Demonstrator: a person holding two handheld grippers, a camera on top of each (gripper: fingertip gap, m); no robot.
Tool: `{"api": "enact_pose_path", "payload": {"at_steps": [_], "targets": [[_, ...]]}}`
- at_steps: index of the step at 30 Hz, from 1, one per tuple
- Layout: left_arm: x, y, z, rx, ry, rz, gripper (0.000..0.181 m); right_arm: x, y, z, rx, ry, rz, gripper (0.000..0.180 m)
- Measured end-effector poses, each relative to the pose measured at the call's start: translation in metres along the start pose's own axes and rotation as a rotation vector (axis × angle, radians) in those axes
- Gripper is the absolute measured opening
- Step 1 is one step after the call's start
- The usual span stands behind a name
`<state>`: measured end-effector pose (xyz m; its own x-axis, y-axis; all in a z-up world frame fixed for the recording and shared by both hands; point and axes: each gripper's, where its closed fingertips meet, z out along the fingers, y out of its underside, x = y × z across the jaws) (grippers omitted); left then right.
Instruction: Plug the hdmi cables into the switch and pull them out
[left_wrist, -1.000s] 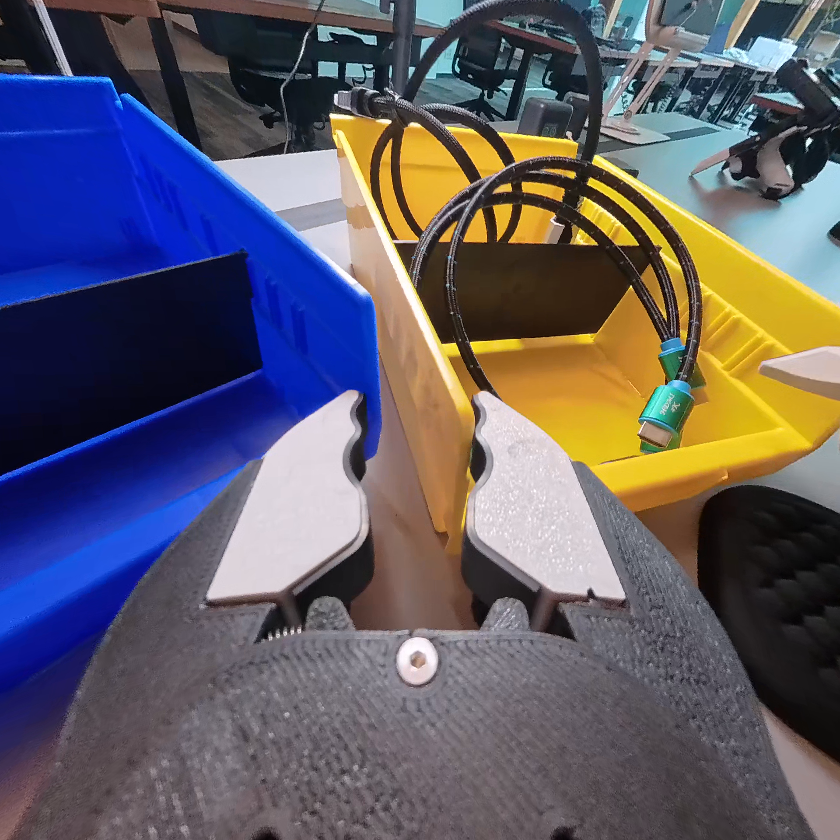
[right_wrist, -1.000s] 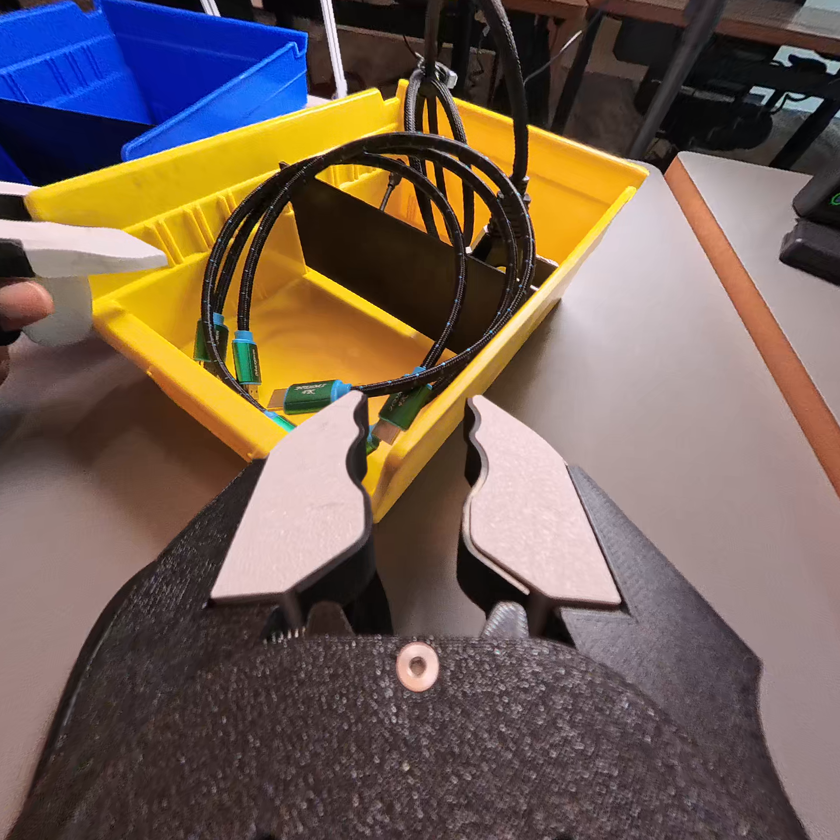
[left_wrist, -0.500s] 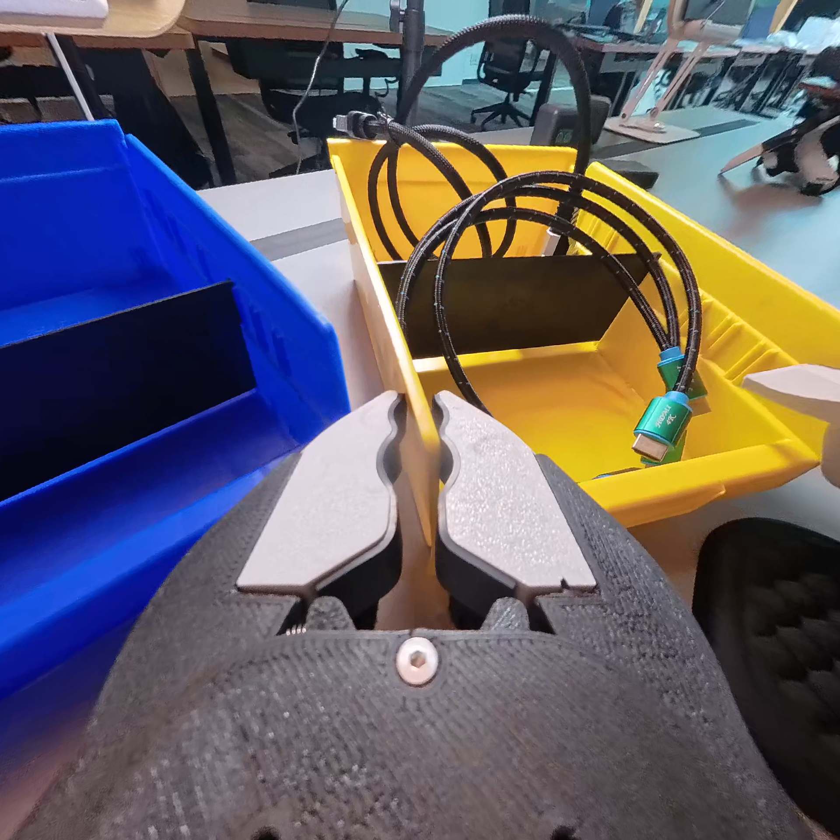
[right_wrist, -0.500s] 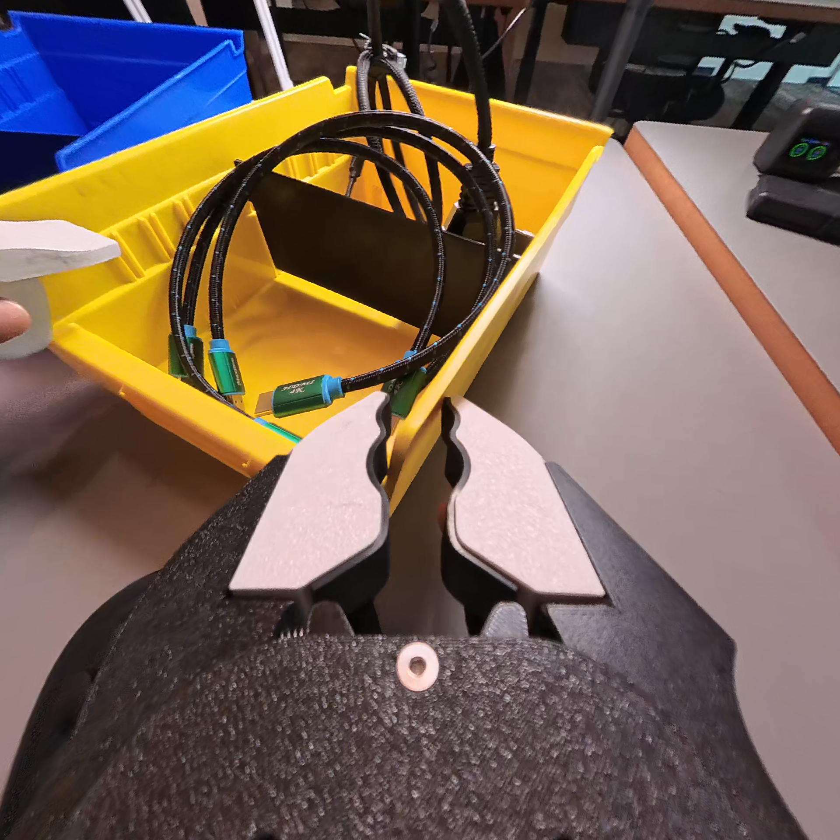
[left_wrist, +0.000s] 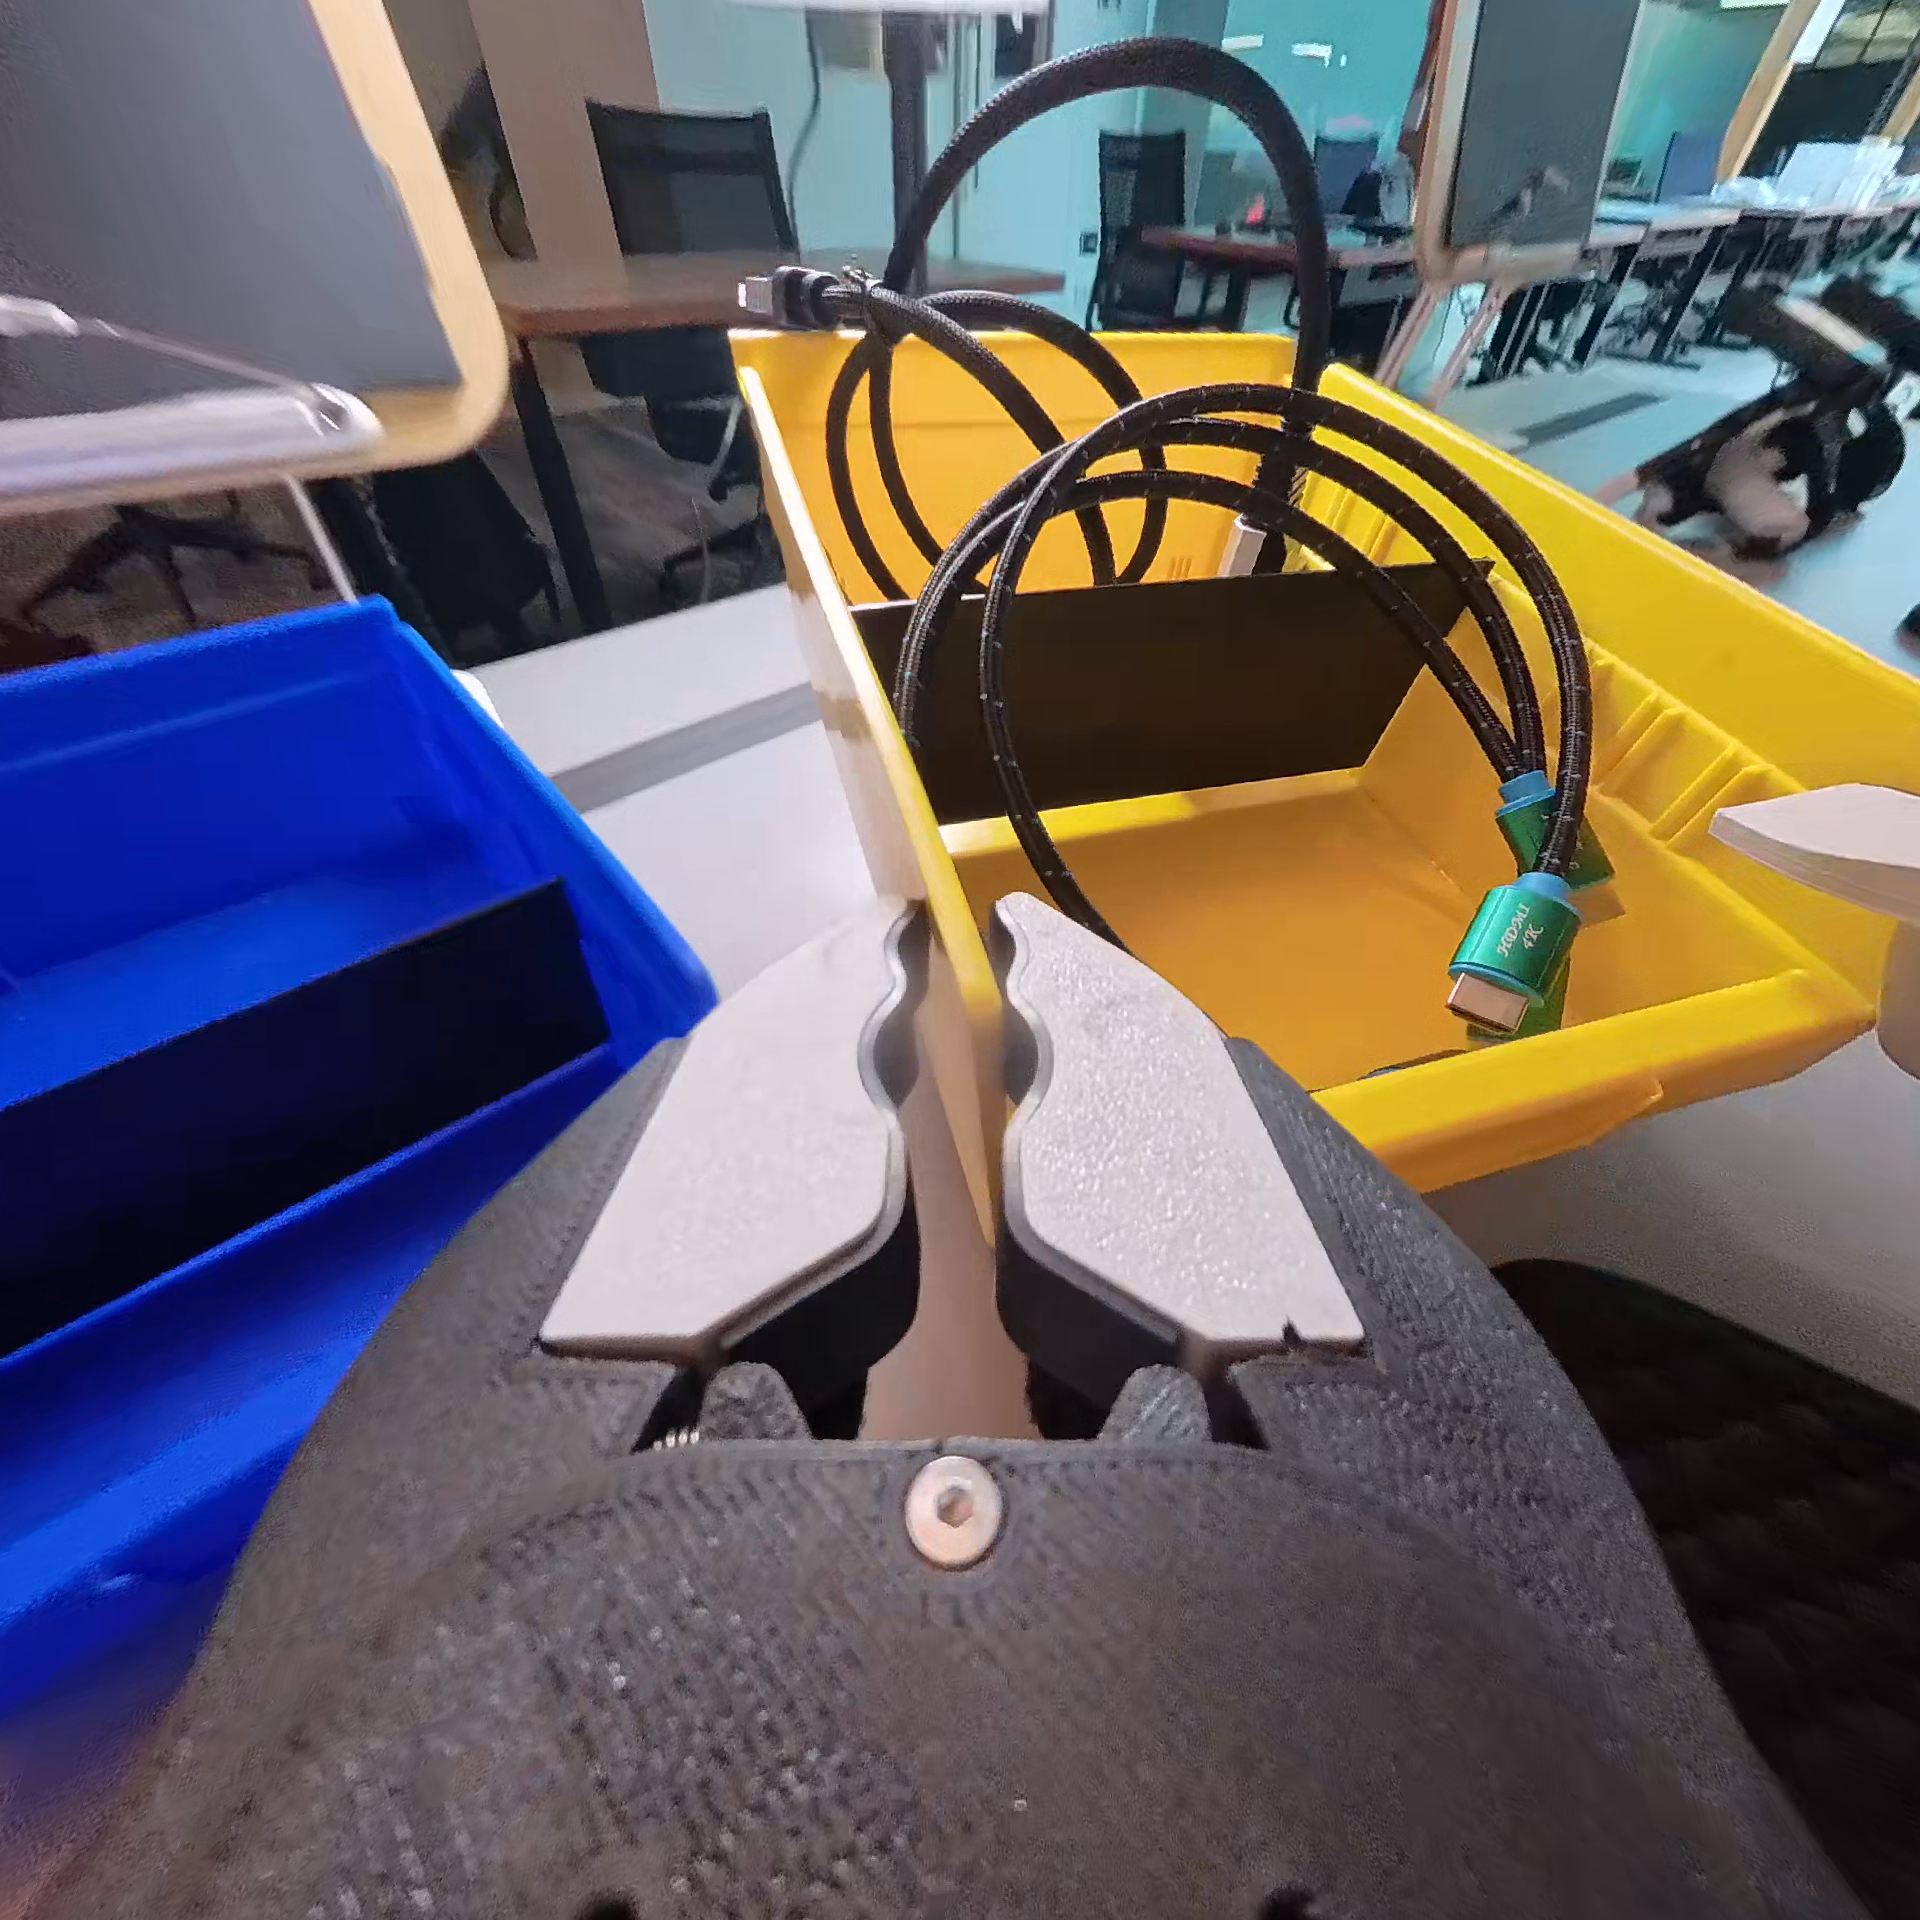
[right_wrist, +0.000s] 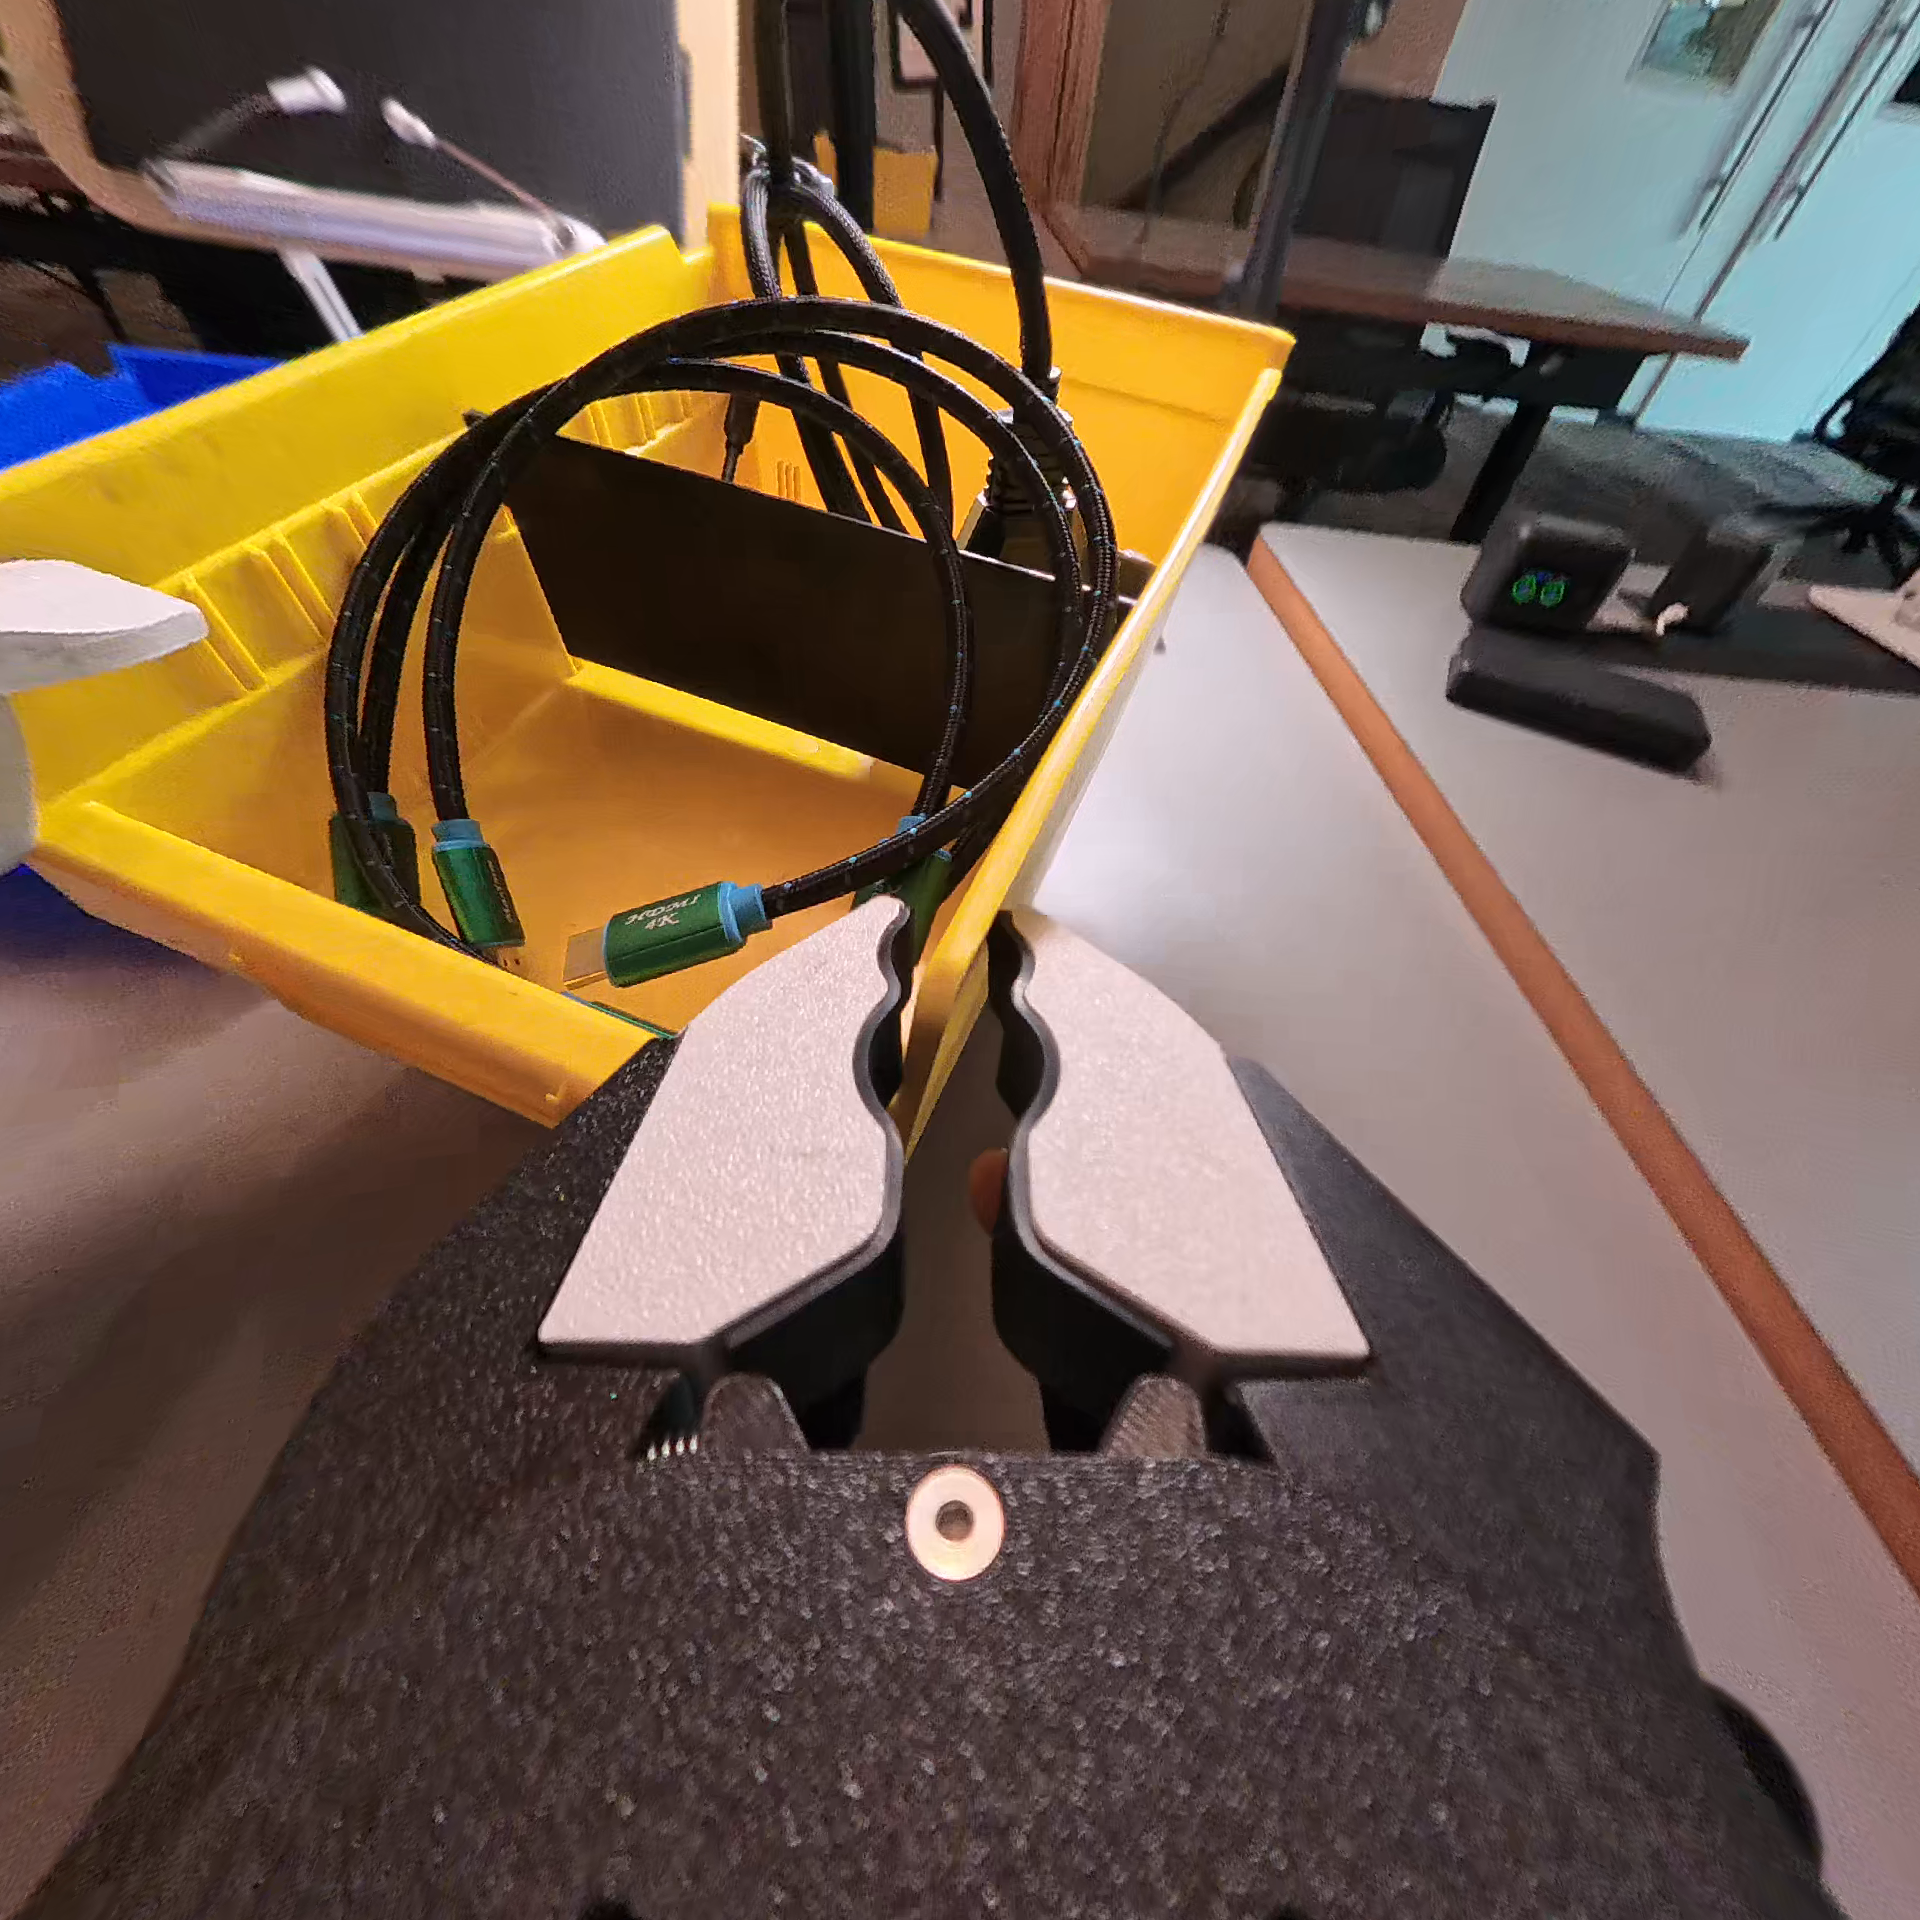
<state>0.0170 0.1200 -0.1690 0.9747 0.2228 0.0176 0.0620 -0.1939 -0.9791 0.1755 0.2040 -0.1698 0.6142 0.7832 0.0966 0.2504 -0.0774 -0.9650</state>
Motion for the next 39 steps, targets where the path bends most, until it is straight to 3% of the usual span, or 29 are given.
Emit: {"api": "enact_pose_path", "payload": {"at_steps": [5,11,16,21,26,32,36,39], "targets": [[-0.039,-0.046,-0.059,0.107,-0.082,0.0,0.012,-0.054,-0.062,-0.009,0.11,-0.103,-0.05,0.013],[-0.127,-0.064,-0.165,0.177,-0.3,-0.042,0.014,-0.177,-0.119,-0.001,0.189,-0.325,-0.085,0.013],[-0.206,-0.046,-0.255,0.145,-0.521,-0.074,0.014,-0.297,-0.125,0.016,0.167,-0.531,-0.099,0.012],[-0.267,-0.001,-0.315,0.097,-0.681,-0.149,0.014,-0.396,-0.094,0.039,0.079,-0.673,-0.098,0.011],[-0.306,0.055,-0.336,0.042,-0.747,-0.232,0.013,-0.45,-0.048,0.058,-0.01,-0.735,-0.12,0.012],[-0.322,0.11,-0.31,-0.006,-0.704,-0.309,0.016,-0.454,-0.005,0.091,-0.085,-0.723,-0.168,0.011],[-0.315,0.12,-0.292,-0.093,-0.578,-0.295,0.022,-0.441,-0.002,0.093,-0.166,-0.812,-0.304,0.017],[-0.314,0.098,-0.305,-0.074,-0.567,-0.196,0.032,-0.411,-0.022,0.078,-0.16,-0.91,-0.42,0.031]]}}
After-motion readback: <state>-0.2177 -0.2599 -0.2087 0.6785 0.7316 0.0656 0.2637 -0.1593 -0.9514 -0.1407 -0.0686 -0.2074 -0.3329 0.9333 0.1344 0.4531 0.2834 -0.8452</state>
